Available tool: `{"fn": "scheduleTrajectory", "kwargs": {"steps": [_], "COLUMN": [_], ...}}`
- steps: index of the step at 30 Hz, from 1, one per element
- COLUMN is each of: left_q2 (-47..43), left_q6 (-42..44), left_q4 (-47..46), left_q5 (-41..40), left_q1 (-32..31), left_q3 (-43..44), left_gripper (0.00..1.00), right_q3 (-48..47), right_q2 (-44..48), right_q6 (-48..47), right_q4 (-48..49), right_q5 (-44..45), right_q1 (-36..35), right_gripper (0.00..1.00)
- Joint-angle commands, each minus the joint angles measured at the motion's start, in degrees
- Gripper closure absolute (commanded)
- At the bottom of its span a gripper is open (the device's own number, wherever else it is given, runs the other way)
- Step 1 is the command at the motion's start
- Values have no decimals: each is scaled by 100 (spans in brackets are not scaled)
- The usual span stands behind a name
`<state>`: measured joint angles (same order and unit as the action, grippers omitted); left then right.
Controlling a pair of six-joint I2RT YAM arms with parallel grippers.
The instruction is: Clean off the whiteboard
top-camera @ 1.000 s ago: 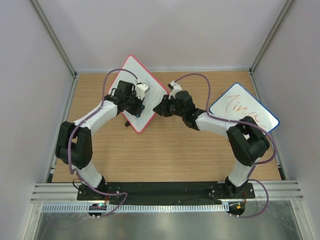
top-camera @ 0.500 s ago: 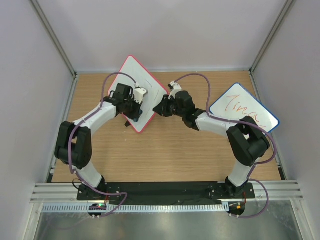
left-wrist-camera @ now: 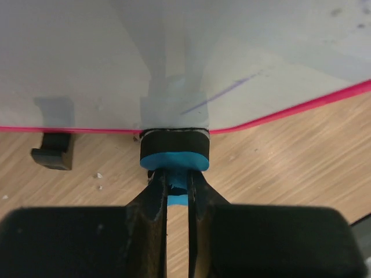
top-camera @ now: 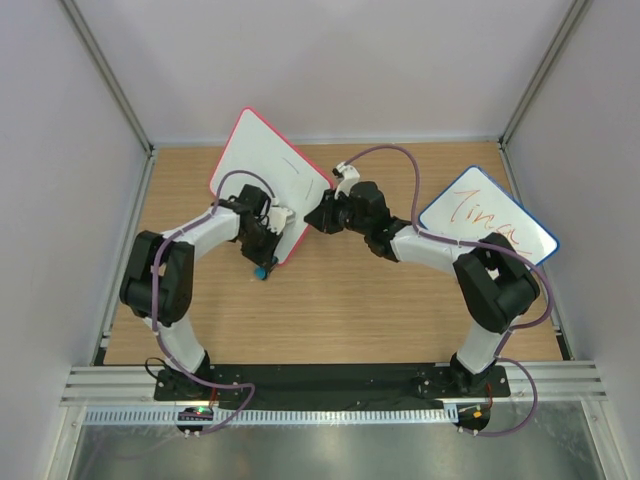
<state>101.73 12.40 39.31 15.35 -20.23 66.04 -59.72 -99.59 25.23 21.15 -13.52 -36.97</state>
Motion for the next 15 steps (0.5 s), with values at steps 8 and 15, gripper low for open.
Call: {"fn": "scheduleTrajectory", "kwargs": {"steps": [8, 15], "left_q2": [-329, -795], "left_q6": [-106, -1], "left_q4": [-600, -512], "left_q5": [1084, 679], "left_q1": [-385, -315], "left_q3": [383, 550], "left_gripper": [100, 100], "right_q3": [84, 75], "right_q2": [1, -34], "right_q6": [-660, -669], "right_q4": [-427, -462], "right_q5": [-248, -239], "right_q1": [-293, -276], "right_gripper": [99, 99]}}
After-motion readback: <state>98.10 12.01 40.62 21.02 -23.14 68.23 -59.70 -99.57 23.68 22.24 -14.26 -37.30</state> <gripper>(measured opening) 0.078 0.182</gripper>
